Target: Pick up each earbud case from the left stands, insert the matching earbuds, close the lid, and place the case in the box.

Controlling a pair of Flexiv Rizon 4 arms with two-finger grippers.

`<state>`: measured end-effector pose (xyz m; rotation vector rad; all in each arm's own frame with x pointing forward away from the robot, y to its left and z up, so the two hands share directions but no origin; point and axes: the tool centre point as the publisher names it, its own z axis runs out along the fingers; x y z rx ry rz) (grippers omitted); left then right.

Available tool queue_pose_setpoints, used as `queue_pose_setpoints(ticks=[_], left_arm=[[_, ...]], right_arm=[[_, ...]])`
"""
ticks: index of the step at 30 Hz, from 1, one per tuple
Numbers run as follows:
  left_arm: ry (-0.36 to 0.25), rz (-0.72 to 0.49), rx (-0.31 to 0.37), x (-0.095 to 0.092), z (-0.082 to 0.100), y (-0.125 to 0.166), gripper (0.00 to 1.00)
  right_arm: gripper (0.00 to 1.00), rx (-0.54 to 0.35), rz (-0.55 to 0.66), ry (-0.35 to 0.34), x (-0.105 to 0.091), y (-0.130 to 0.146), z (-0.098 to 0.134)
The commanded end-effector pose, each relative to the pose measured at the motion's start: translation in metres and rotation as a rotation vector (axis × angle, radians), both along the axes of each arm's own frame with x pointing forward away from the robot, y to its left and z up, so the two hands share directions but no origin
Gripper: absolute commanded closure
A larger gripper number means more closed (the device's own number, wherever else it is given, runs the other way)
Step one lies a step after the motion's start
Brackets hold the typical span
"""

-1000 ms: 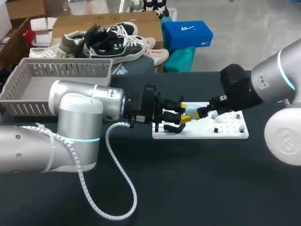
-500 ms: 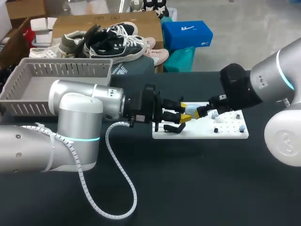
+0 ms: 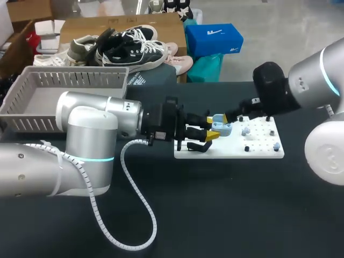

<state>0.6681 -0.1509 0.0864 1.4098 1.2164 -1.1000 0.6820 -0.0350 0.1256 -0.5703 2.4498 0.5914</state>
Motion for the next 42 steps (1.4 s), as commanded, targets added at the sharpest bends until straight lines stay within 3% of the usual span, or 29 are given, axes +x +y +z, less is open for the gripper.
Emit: queue_pose_setpoints(ticks=[1, 8, 13, 18, 25, 31, 41, 42], left_arm=[[-0.002, 0.001, -0.002, 0.0, -0.001, 0.0, 1.0], [-0.002, 0.001, -0.002, 0.0, -0.001, 0.0, 1.0], [-0.002, 0.001, -0.002, 0.0, -0.001, 0.0, 1.0], [-0.002, 0.001, -0.002, 0.0, -0.001, 0.0, 1.0], [-0.002, 0.001, -0.002, 0.0, -0.001, 0.0, 1.0], [-0.002, 0.001, -0.002, 0.0, -0.001, 0.0, 1.0], [-0.002, 0.001, -0.002, 0.0, -0.001, 0.0, 1.0], [-0.002, 0.001, -0.002, 0.0, -0.001, 0.0, 1.0]], right_arm=[[0.0, -0.107, -0.051, -0.082, -0.01, -0.014, 0.014], [0.0, -0.398, -0.15, -0.185, -0.012, -0.071, 0.016], [0.0, -0.44, -0.207, -0.116, -0.018, -0.098, 0.005], [0.0, -0.581, -0.231, -0.085, -0.027, -0.116, -0.013], [0.04, -0.721, -0.248, -0.075, -0.032, -0.121, -0.027], [0.1, -0.777, -0.252, -0.022, -0.036, -0.118, -0.042], [0.31, -0.829, -0.244, 0.041, -0.033, -0.107, -0.064], [0.36, -0.83, -0.244, 0.044, -0.032, -0.106, -0.066]])
